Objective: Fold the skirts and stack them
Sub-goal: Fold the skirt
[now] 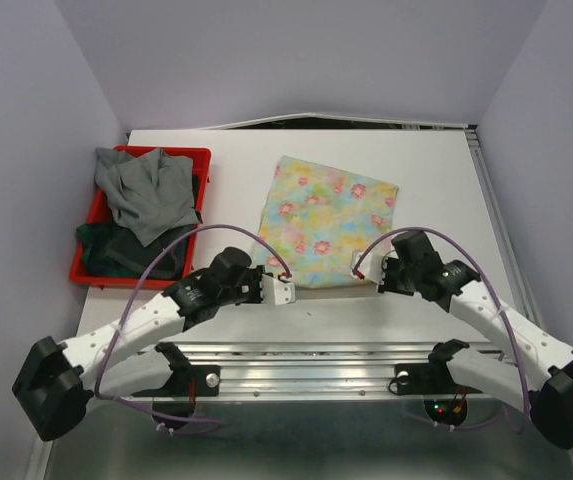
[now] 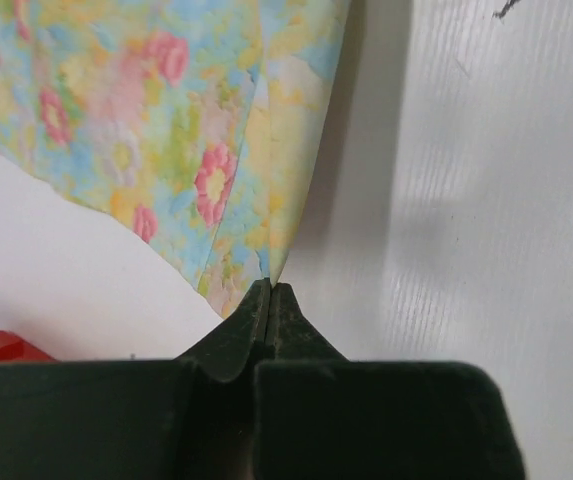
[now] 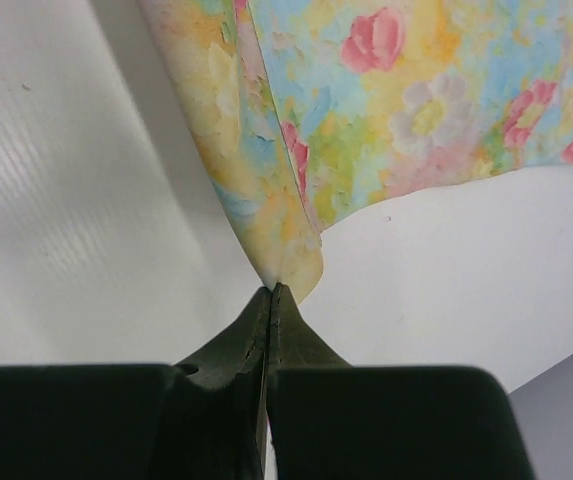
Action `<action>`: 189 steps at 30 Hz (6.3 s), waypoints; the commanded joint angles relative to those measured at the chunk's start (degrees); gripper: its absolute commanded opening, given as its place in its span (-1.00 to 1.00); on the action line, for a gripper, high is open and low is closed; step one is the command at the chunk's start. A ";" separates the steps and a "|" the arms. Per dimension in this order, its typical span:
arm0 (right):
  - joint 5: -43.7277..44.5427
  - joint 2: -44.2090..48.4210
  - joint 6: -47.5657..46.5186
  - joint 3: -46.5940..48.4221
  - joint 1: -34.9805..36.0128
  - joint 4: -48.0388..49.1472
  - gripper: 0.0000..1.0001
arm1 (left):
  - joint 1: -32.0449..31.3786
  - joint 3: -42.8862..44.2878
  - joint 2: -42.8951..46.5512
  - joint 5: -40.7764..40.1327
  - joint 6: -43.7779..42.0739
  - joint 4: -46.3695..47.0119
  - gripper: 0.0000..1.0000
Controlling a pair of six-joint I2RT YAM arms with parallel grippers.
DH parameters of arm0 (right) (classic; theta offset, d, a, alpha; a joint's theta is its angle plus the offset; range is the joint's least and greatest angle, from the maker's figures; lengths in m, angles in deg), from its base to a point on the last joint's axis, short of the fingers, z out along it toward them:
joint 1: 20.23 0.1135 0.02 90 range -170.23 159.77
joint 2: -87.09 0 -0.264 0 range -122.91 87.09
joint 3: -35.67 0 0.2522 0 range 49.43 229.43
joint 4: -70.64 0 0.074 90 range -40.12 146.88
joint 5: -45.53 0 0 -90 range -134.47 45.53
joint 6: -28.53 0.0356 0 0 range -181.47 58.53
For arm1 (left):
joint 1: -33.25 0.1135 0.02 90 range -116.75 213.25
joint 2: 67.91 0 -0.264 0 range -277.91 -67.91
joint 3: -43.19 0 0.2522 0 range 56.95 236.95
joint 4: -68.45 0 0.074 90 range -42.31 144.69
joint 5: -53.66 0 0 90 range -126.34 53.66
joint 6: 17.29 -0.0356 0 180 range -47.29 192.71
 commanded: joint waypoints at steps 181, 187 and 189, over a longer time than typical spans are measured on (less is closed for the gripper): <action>-38.98 -50.24 51.76 43.02 -19.60 4.39 -0.49 | 20.22 66.33 -68.07 9.07 25.58 -20.43 -0.17; -39.33 -47.60 52.20 37.48 -21.72 3.95 -0.49 | 14.86 72.41 -74.50 8.20 16.08 -23.25 -0.18; -41.43 -47.59 55.08 34.14 -21.72 5.08 -0.47 | 13.81 73.20 -75.29 8.28 13.00 -23.43 -0.17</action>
